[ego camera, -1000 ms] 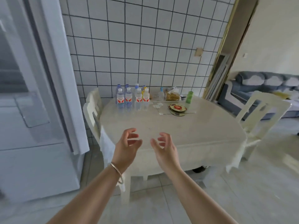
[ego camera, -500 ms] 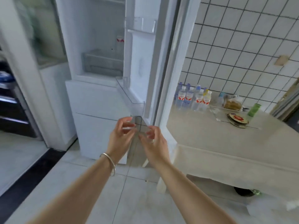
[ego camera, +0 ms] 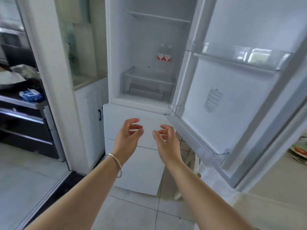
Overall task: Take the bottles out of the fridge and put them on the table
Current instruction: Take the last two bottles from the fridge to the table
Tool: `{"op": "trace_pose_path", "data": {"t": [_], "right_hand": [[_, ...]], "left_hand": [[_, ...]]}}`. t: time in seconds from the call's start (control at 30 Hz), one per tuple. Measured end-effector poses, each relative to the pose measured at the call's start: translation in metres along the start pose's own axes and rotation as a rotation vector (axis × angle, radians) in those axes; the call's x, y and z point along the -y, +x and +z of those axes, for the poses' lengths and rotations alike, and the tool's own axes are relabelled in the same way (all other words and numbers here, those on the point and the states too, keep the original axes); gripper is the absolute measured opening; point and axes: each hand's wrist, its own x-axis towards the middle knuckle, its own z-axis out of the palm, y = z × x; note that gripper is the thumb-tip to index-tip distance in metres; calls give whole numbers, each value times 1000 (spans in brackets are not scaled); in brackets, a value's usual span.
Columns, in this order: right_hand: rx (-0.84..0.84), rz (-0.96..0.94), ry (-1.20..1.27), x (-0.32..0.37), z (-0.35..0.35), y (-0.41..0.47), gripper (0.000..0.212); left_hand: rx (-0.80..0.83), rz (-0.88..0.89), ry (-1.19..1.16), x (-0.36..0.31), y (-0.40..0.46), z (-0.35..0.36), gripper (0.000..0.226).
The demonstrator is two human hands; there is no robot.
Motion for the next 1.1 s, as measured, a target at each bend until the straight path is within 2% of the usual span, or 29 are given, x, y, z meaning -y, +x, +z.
{"op": "trace_pose_path", "data": {"t": [0.23, 0.37, 0.63, 0.73, 0.87, 1.1], "right_hand": [[-38, -5, 51, 8, 54, 141, 35], [-65, -10, 129, 14, 86, 238, 33], [-121, 4, 135, 17, 139, 399, 33], [-193, -35, 117, 17, 148, 449, 31], [-348, -59, 97, 9, 157, 510, 30], [-515, -95, 130, 0, 142, 598, 25]], "left_hand": [[136, 17, 41, 17, 134, -10, 28], [107, 30, 39, 26, 229, -12, 28], [81, 3, 0, 46, 387, -17, 28], [72, 11, -68, 52, 447, -11, 28], [147, 40, -99, 67, 523, 5, 27], [238, 13, -158, 64, 627, 55, 28]]}}
